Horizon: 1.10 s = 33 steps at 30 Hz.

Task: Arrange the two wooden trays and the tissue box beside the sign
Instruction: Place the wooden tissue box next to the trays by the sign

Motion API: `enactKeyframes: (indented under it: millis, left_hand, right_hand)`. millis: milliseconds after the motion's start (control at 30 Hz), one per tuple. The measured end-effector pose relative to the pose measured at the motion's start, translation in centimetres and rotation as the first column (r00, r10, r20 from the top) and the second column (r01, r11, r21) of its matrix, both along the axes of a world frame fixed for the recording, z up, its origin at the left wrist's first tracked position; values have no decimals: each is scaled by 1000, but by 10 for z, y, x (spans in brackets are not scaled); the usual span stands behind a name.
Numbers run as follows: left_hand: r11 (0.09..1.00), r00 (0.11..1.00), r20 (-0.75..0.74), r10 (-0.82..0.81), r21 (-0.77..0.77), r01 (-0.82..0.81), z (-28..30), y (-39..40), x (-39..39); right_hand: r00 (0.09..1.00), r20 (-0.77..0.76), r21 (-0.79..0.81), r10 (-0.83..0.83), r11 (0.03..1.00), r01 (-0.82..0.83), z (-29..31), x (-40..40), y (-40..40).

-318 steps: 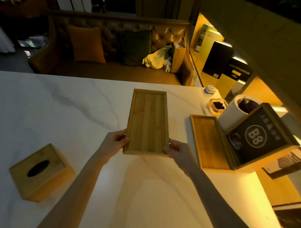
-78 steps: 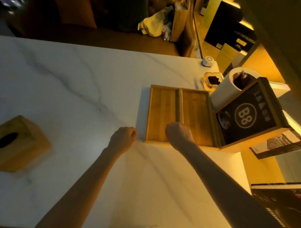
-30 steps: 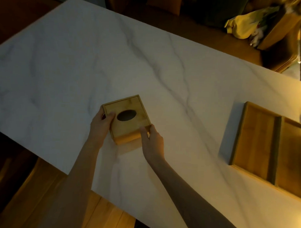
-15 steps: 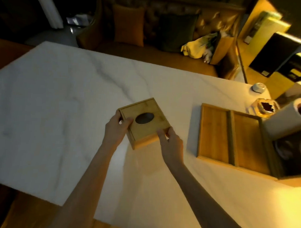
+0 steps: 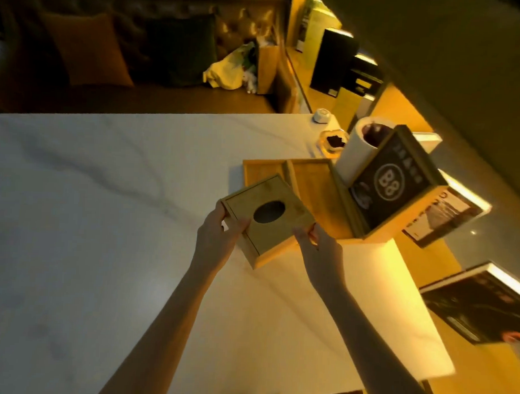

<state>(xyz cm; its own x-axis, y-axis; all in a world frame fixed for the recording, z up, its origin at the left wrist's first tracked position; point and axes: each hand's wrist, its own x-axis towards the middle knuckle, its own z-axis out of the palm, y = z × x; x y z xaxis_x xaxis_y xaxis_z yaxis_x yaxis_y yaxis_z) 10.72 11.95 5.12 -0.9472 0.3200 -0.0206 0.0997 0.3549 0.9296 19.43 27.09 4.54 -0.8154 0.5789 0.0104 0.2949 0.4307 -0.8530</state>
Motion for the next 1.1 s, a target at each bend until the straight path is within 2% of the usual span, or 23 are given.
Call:
enactKeyframes:
  millis: [200,300,467,800,1100]
  left_hand:
    - [990,989,71,-129,-39,132,-21,70,24]
    - [988,985,91,-144,-36,148,-28,94,35]
    - [961,954,170,-248,-79,264,-45,136,54]
    - [930,921,235,-311,-125,346,-66,177,86]
    - [940,915,283,-287,-98,325,-75,181,103]
  right_hand:
    - [979,80,-39,-188,981,192,-16,41,54]
    - [970,82,-78,-230,969,237,-22,56,70]
    - [943,103,-155,-316,931,329,-34,89,104]
    - [929,116,-187,-352,911,368,-56,126,140]
    - [931,167,-203,-326,912,356,-68,135,147]
